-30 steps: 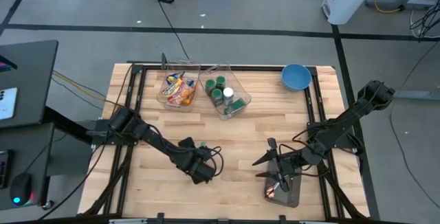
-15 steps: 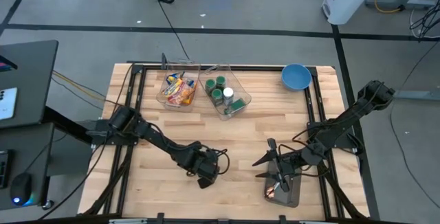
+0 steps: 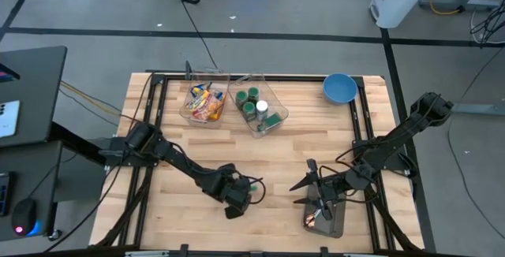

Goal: Pick & Place Food Item
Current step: Put the green spoon into the gray bin

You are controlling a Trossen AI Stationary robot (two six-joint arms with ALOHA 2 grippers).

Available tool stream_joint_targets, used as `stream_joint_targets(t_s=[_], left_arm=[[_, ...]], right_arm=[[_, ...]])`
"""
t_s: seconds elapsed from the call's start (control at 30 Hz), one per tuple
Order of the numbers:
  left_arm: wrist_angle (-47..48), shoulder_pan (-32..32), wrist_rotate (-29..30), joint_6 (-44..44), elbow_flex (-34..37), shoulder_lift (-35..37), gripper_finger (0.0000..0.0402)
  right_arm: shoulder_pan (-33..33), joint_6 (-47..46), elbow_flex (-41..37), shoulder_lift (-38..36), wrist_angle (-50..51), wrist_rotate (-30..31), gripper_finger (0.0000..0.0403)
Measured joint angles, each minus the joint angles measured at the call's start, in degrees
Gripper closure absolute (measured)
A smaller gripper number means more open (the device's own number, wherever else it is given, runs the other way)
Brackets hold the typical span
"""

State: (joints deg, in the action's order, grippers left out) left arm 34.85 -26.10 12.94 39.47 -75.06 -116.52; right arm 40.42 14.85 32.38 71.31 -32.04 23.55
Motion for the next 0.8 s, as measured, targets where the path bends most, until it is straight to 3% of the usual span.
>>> stream_joint_targets(t_s=[0.37,0.67,0.8], left_arm=[[-7.92,0.13,14.04,-9.05,0.13,6.90,0.0401],[-8.07,-1.54,25.58,-14.28,0.04,11.77,0.0401],[-8.19,-2.11,27.80,-15.35,-0.05,12.90,0.0401]], right_arm=[[0.01,-0.68,-0.02,0.00,1.15,-0.03,0.0217],[1.45,-0.30,-0.02,0.00,1.30,-0.10,0.0217],[-0.52,-2.71,-0.58,-0.03,1.47,1.84,0.0217]])
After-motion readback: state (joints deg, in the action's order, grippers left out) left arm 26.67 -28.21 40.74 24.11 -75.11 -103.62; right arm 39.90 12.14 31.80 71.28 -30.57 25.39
